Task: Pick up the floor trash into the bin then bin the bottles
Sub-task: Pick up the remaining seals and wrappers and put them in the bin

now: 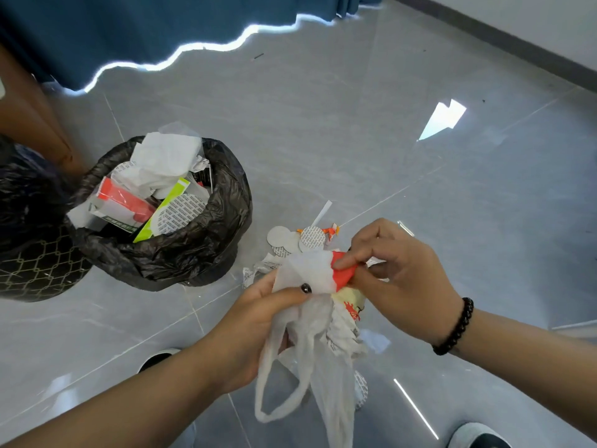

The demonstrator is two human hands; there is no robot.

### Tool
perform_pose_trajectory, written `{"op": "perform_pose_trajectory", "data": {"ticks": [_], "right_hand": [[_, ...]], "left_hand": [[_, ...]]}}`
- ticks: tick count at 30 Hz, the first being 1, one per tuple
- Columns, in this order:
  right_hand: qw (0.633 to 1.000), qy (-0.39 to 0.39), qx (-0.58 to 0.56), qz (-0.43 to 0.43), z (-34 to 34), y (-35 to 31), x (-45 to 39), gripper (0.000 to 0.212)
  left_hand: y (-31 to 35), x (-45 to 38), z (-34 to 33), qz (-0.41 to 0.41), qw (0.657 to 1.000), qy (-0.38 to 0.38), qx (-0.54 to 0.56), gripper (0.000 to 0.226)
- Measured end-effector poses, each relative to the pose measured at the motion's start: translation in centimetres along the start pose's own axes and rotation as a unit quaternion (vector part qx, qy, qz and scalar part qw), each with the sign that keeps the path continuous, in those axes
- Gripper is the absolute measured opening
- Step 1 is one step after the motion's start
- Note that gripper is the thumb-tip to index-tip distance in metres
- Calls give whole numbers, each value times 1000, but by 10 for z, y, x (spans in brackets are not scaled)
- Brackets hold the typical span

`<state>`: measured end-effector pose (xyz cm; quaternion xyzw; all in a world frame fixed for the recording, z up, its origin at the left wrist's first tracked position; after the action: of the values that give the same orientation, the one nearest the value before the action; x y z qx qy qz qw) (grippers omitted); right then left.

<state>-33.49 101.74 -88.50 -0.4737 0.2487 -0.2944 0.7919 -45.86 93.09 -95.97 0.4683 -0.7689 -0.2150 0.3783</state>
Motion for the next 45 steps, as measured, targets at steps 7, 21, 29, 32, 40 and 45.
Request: {"op": "perform_pose_trajectory", "data": {"ticks": [7,21,29,32,40,45], "right_hand": [[984,-72,119,108,-16,-16,8,17],[998,-6,-58,-21,-5,-1,-1,31],[987,-109,67,95,-19,-8,7,27],[992,-126,-27,-11,-19,10,7,34],[976,-90,-157,-119,-23,26,6,27],[991,-28,-117,-56,-12,17,4,27]], "left_hand": [[4,5,7,-1,997,60,-42,41],[3,4,-10,27,1000,14,8,37],[3,2,3,-19,999,29,-24,32],[6,1,8,-40,996,52,-61,25],[11,2,0,-44,994,35,-96,34],[-2,1,-13,26,999,-24,3,31]]}}
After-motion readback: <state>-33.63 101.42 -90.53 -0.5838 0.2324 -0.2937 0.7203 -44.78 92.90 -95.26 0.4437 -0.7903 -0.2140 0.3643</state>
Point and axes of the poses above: each hand's wrist, its own x-axis away from the middle knuckle, its own z-axis out of the back of the hand, y = z × x, the point moved 8 cm from there along -x, towards the middle knuckle, and after that the axes turned 14 degrees about -y, right-handed, at the moved point
